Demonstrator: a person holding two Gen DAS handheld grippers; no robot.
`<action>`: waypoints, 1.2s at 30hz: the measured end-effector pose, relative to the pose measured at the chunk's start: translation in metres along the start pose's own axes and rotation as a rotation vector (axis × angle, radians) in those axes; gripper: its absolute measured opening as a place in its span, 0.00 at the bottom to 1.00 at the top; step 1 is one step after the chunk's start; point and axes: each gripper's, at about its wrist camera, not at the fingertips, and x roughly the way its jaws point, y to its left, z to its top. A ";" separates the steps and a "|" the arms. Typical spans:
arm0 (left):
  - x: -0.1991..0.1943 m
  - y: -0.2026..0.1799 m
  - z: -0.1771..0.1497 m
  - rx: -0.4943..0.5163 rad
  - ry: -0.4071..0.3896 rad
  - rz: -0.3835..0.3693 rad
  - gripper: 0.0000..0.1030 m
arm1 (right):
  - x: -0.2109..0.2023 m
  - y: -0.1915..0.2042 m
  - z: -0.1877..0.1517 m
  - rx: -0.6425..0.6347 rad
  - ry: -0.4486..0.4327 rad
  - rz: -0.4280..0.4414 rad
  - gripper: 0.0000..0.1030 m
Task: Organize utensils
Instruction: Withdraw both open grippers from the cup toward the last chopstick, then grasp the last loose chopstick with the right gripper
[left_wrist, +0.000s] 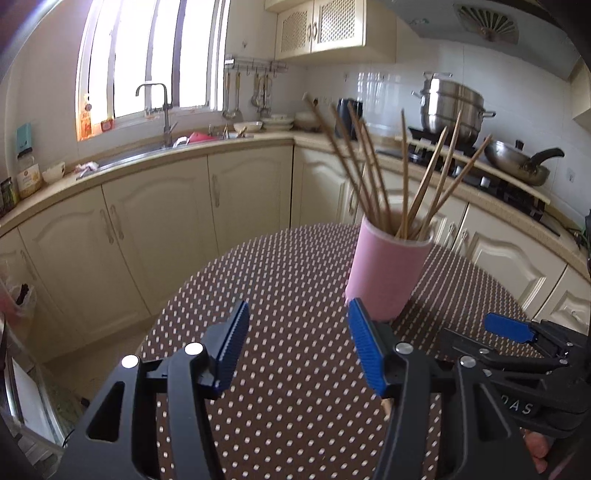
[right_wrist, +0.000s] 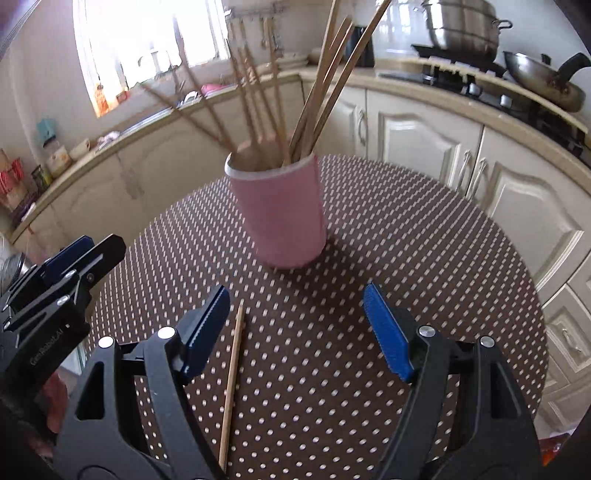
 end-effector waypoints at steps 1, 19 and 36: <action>0.002 0.001 -0.004 -0.003 0.012 0.003 0.54 | 0.003 0.002 -0.003 -0.008 0.014 0.002 0.72; 0.025 0.031 -0.051 -0.071 0.169 0.019 0.54 | 0.046 0.054 -0.040 -0.214 0.181 -0.014 0.23; 0.029 -0.001 0.000 -0.063 0.130 -0.069 0.56 | 0.010 -0.003 -0.018 0.008 0.040 0.019 0.05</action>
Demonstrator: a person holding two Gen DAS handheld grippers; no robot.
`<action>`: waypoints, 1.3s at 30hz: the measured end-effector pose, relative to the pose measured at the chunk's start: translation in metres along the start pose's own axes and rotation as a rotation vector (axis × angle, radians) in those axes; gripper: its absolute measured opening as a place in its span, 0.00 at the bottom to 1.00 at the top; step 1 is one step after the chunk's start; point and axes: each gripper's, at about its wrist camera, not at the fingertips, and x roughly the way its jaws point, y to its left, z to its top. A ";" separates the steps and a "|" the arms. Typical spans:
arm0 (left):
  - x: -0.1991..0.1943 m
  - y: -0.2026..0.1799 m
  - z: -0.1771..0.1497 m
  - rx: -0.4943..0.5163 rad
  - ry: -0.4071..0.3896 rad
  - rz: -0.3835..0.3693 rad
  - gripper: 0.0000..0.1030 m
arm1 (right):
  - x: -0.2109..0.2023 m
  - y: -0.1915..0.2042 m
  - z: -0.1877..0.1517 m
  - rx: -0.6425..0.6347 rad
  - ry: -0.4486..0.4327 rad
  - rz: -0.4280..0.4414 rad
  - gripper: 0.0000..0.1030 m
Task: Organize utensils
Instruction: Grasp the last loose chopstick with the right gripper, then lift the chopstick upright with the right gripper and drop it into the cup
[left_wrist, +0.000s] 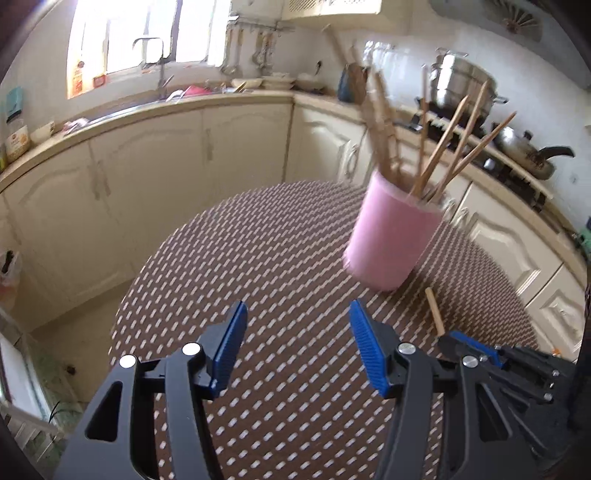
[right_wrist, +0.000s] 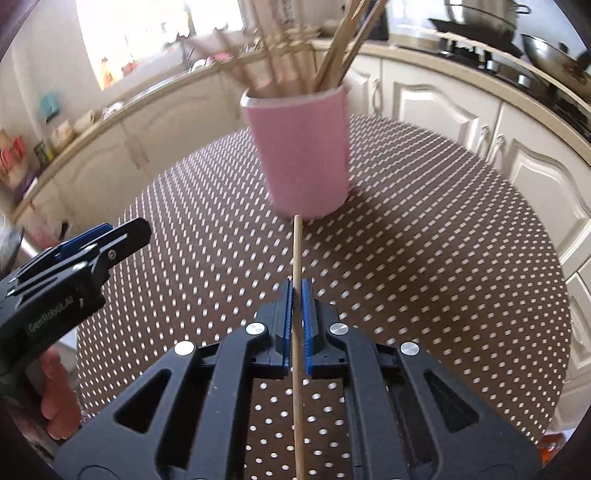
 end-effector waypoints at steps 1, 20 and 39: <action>0.000 -0.003 0.005 0.002 -0.011 -0.007 0.56 | -0.006 -0.003 0.002 0.010 -0.017 -0.001 0.05; 0.066 -0.048 0.087 -0.063 -0.019 -0.145 0.17 | -0.109 -0.032 0.094 0.111 -0.415 -0.034 0.05; 0.078 -0.037 0.087 -0.055 -0.037 -0.184 0.11 | -0.066 0.020 0.161 -0.076 -0.575 -0.038 0.05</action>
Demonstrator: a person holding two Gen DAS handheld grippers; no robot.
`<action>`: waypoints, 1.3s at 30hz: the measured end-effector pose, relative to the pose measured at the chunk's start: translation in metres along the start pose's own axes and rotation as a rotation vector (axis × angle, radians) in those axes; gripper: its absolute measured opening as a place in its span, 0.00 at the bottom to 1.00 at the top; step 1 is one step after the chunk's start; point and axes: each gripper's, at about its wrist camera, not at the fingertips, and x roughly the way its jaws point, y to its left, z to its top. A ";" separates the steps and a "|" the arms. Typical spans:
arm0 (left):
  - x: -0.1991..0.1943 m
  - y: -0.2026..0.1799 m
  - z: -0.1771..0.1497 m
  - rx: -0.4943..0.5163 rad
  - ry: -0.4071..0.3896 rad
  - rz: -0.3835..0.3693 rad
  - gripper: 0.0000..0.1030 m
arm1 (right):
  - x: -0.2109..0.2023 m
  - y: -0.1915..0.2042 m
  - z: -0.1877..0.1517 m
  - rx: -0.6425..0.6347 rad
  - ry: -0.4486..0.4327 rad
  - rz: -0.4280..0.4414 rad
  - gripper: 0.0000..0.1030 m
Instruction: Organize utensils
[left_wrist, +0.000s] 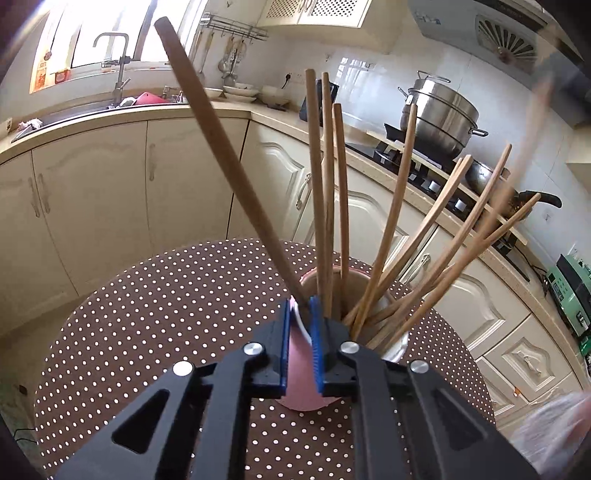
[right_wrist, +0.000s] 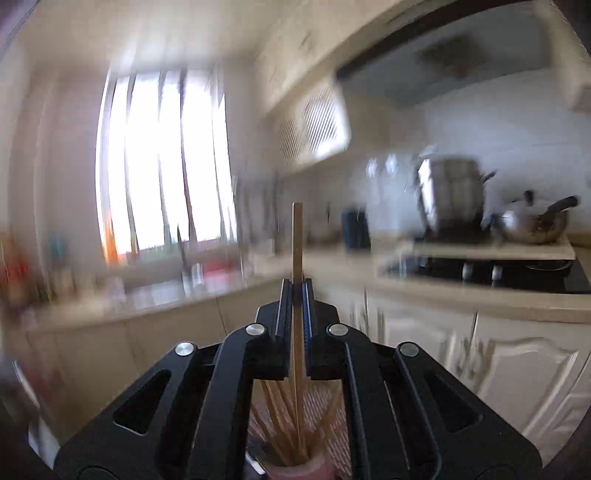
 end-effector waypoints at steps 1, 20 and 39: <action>0.000 0.001 -0.001 0.001 -0.003 0.002 0.11 | 0.018 0.001 -0.014 -0.030 0.100 0.012 0.06; -0.007 -0.017 -0.008 0.050 -0.015 0.052 0.11 | -0.032 -0.050 -0.075 0.078 0.211 -0.045 0.76; -0.068 -0.030 -0.056 0.206 -0.060 0.109 0.44 | -0.070 -0.080 -0.112 0.164 0.261 -0.063 0.81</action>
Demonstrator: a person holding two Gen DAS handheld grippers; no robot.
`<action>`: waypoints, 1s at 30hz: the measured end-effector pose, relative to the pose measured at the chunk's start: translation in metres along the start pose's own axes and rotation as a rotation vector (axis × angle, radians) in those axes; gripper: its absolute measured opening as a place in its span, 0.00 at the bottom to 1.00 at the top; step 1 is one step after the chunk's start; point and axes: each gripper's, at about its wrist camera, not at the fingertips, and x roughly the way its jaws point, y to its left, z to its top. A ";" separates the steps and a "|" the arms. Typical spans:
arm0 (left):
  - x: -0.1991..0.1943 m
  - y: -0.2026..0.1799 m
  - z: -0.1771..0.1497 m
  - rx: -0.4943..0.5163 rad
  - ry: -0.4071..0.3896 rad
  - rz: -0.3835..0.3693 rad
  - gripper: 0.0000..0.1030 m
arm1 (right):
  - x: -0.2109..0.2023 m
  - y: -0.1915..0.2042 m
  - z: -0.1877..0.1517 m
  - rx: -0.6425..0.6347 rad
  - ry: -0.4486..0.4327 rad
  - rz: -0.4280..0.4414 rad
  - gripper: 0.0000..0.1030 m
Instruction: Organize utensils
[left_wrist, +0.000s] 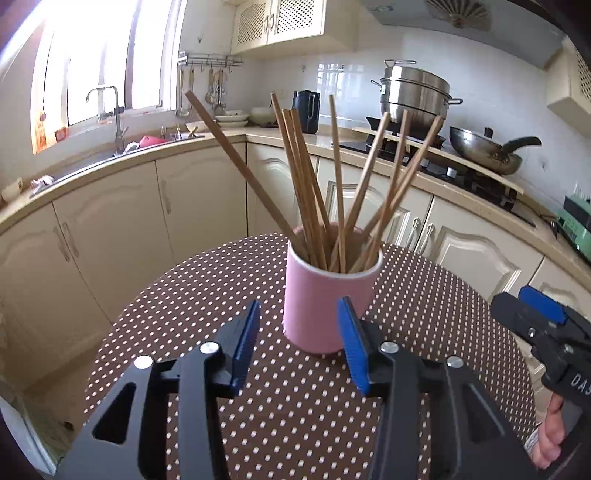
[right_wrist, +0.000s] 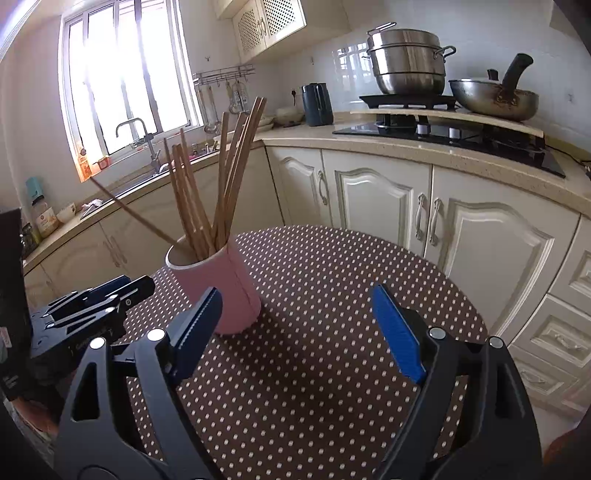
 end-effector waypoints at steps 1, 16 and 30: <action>-0.006 -0.001 -0.004 0.006 -0.002 0.000 0.45 | -0.002 0.001 -0.002 0.001 0.001 0.007 0.81; -0.066 -0.008 -0.052 0.010 -0.051 0.012 0.56 | -0.041 0.020 -0.031 -0.020 -0.022 0.048 0.84; -0.143 -0.030 -0.058 0.064 -0.196 -0.020 0.63 | -0.097 0.014 -0.038 -0.014 -0.152 0.046 0.86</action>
